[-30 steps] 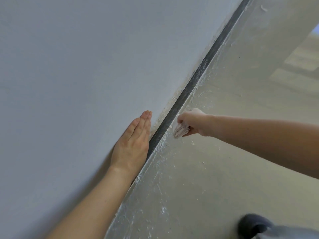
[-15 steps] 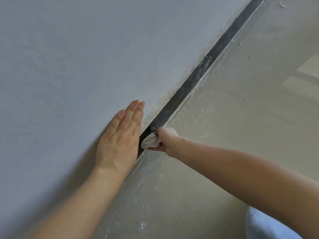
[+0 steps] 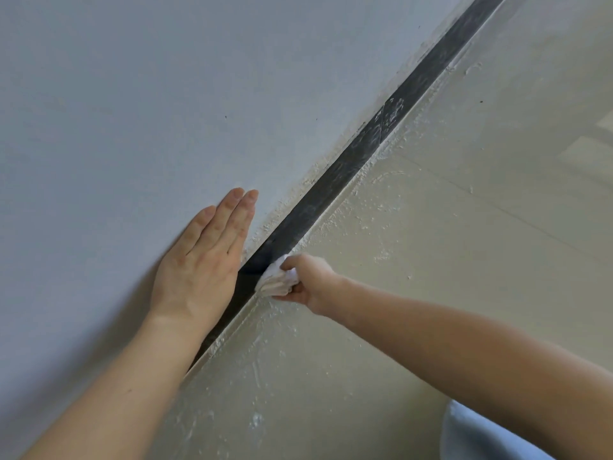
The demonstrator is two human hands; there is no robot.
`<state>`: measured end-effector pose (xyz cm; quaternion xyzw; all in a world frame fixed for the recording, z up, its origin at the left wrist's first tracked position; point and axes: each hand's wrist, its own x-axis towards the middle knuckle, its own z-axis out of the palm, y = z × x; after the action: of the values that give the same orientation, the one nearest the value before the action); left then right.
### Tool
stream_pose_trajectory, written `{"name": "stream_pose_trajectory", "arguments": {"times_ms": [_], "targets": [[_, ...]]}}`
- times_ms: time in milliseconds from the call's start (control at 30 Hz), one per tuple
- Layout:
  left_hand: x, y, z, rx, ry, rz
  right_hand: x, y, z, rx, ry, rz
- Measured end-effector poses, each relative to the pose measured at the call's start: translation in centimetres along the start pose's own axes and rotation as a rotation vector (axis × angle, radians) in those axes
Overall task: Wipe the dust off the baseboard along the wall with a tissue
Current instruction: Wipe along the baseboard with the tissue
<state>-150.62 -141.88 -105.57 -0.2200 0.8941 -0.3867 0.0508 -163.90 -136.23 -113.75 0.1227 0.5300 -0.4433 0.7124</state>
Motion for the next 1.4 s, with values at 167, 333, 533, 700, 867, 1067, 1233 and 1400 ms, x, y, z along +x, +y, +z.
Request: {"name": "stream_pose_trajectory", "arguments": {"times_ms": [167, 333, 533, 700, 867, 1067, 1233, 1400], "targets": [[-0.2, -0.4, 0.0, -0.046, -0.018, 0.013, 1.3, -4.0, -1.1, -0.030, 0.030, -0.129], [-0.2, -0.5, -0.1, -0.089, -0.034, 0.011, 3.3, -8.2, -3.6, -0.035, 0.170, -0.299], [-0.1, -0.6, -0.2, -0.112, -0.049, 0.008, 2.3, -8.8, -6.0, 0.294, 0.306, -0.350], [-0.1, -0.4, -0.2, -0.141, -0.045, -0.004, 0.0, -2.8, -3.3, 0.052, 0.066, -0.102], [-0.1, -0.6, -0.4, -0.133, -0.054, -0.001, -0.6, -2.5, -0.4, 0.077, -0.155, -0.071], [0.0, -0.3, -0.5, -0.177, -0.057, -0.027, -0.5, -7.6, -2.0, 0.085, 0.046, -0.194], [0.0, -0.4, -0.5, -0.158, -0.072, -0.026, -0.5, -8.7, -4.0, 0.349, 0.175, -0.305], [0.0, -0.2, -0.5, -0.161, -0.082, -0.026, -1.3, -2.4, -2.1, 0.039, -0.083, -0.036]]}}
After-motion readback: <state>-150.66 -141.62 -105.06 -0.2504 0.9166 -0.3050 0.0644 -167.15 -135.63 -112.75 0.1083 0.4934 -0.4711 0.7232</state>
